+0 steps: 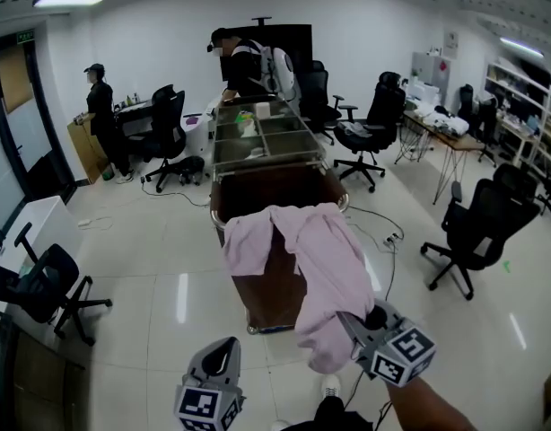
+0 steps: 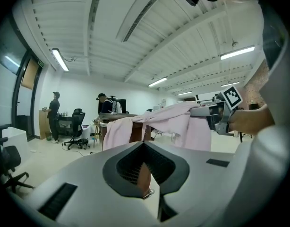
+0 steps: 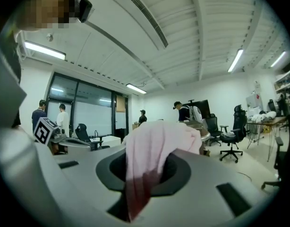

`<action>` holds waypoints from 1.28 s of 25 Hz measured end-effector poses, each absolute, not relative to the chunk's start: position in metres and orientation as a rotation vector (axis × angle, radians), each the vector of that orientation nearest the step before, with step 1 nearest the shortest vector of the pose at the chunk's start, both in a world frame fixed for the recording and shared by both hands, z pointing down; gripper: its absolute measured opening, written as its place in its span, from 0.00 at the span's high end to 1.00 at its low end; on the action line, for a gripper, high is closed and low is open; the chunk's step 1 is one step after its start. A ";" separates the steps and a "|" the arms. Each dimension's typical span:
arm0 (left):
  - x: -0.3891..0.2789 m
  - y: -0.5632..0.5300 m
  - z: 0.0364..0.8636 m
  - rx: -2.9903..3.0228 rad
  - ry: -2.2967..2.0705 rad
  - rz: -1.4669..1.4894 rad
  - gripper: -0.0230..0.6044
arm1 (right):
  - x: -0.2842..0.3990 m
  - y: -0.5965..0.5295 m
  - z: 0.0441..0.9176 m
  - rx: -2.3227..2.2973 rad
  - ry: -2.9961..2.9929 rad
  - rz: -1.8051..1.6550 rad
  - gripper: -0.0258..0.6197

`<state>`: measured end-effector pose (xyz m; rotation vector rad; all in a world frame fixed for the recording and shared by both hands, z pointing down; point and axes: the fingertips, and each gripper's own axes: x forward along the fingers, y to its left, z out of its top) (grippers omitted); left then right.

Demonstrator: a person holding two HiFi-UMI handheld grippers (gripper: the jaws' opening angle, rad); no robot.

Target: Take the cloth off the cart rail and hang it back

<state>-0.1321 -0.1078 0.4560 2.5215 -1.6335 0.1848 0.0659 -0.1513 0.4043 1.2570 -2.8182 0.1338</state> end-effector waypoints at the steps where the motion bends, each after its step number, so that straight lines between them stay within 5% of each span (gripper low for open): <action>1: -0.132 -0.107 0.454 2.527 -1.633 0.178 0.96 | 0.069 -0.142 0.396 1.252 -2.832 0.111 0.83; 20: -0.125 -0.106 0.389 2.633 -1.648 0.058 0.96 | 0.117 -0.030 0.195 1.114 -3.242 -0.294 0.84; 32: -0.117 -0.098 0.393 2.652 -1.625 0.047 0.96 | 0.075 -0.024 0.236 0.901 -3.236 -0.115 0.83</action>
